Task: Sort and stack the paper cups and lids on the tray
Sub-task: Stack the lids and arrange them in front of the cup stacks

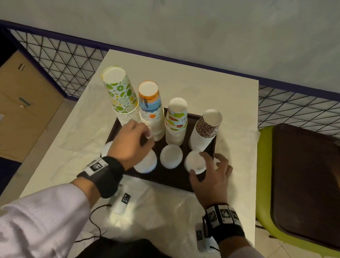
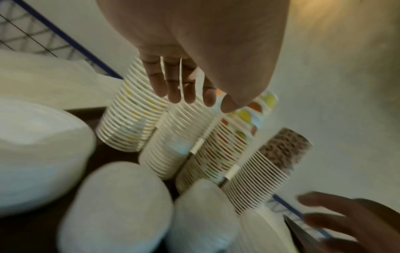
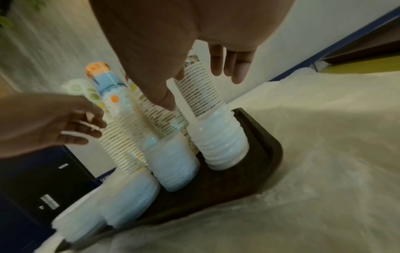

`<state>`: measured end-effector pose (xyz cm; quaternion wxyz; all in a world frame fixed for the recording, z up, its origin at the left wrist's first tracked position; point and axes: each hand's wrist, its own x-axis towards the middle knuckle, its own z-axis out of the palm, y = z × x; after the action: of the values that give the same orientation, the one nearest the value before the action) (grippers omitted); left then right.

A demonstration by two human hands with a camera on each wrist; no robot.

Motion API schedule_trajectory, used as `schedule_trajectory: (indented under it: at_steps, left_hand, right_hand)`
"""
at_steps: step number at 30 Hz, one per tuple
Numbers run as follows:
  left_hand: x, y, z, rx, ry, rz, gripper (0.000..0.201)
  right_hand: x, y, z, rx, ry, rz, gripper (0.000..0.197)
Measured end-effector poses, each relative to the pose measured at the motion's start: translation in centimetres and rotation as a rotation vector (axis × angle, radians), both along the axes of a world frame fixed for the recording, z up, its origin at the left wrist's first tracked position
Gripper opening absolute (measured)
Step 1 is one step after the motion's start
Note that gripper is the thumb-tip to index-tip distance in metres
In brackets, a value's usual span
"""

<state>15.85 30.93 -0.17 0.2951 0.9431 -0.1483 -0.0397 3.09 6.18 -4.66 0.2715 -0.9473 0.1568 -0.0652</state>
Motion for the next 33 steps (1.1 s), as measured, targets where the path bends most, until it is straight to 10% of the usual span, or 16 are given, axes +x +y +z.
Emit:
schedule_trajectory:
  at_steps: [7, 12, 27, 33]
  left_hand:
    - [0.9, 9.8, -1.3, 0.134, 0.134, 0.098, 0.039]
    - [0.2, 11.9, -3.9, 0.21, 0.219, -0.008, 0.047]
    - [-0.6, 12.7, -8.1, 0.25, 0.147, -0.233, 0.022]
    - [-0.6, 13.4, -9.2, 0.18, 0.217, -0.216, 0.046]
  right_hand:
    - [-1.2, 4.1, 3.1, 0.122, -0.196, 0.344, 0.022]
    - [0.2, 10.4, 2.7, 0.03, 0.007, 0.504, 0.025]
    - [5.5, 17.9, -2.9, -0.247, 0.316, 0.381, 0.047]
    - [6.2, 18.4, -2.8, -0.264, 0.316, 0.345, 0.047]
